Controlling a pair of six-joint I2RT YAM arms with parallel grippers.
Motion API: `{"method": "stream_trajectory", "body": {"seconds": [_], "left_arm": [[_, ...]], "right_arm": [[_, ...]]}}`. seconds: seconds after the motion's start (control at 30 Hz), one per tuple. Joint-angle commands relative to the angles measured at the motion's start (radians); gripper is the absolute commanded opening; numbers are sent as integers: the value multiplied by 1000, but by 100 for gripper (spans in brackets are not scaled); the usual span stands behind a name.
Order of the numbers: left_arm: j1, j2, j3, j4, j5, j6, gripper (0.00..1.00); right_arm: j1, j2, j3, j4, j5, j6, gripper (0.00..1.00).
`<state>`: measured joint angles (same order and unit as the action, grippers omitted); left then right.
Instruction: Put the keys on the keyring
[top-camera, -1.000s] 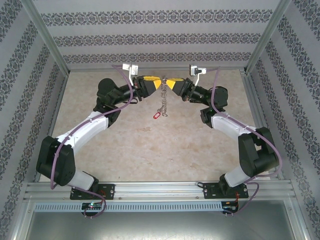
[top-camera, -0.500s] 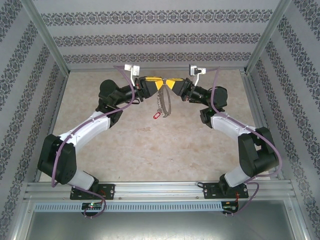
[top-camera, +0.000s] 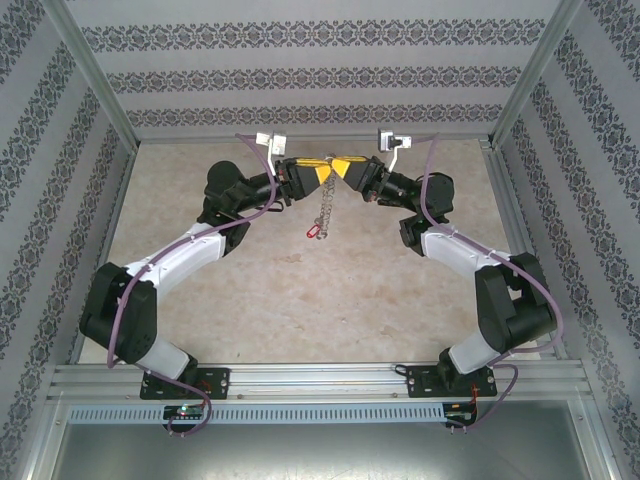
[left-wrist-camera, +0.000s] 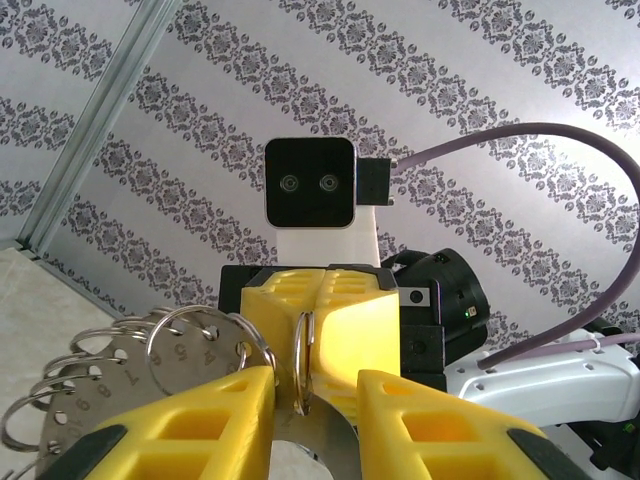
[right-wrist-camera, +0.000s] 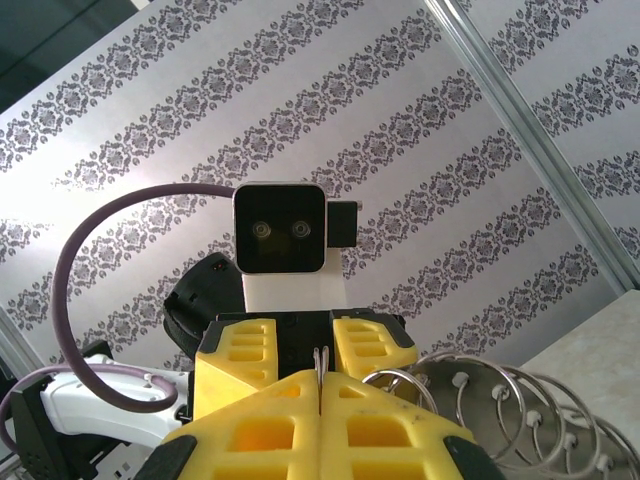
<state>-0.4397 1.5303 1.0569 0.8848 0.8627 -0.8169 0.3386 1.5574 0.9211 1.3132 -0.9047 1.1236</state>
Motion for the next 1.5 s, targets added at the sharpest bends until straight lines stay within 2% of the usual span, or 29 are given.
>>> {"method": "stream_trajectory", "body": {"seconds": [0.0,0.13,0.4,0.67,0.77,0.8,0.9,1.03,1.27,1.47], "left_arm": [[-16,12,19,71,9,-4,25],[-20,17,19,85,7,-8,19],[-22,22,25,78,-1,5,0],[-23,-13,39,-83,15,128,0],[-22,-47,49,-227,21,239,0],[-22,-59,56,-286,22,281,0],[-22,-94,76,-463,13,411,0],[-23,-136,97,-659,-21,557,0],[-21,-177,142,-956,-68,786,0],[-16,-191,163,-1066,-52,877,0]], "right_arm": [[10,-2,18,72,13,1,0],[11,0,18,72,9,2,0],[10,0,5,72,0,0,0],[4,-2,-13,72,-1,9,0],[-11,-3,-21,71,14,26,32],[-18,-5,-27,71,20,31,40],[-43,-17,-43,71,31,49,52],[-77,-36,-71,59,53,72,58],[-128,-23,-115,11,89,108,59],[-140,21,-139,-3,93,116,59]]}}
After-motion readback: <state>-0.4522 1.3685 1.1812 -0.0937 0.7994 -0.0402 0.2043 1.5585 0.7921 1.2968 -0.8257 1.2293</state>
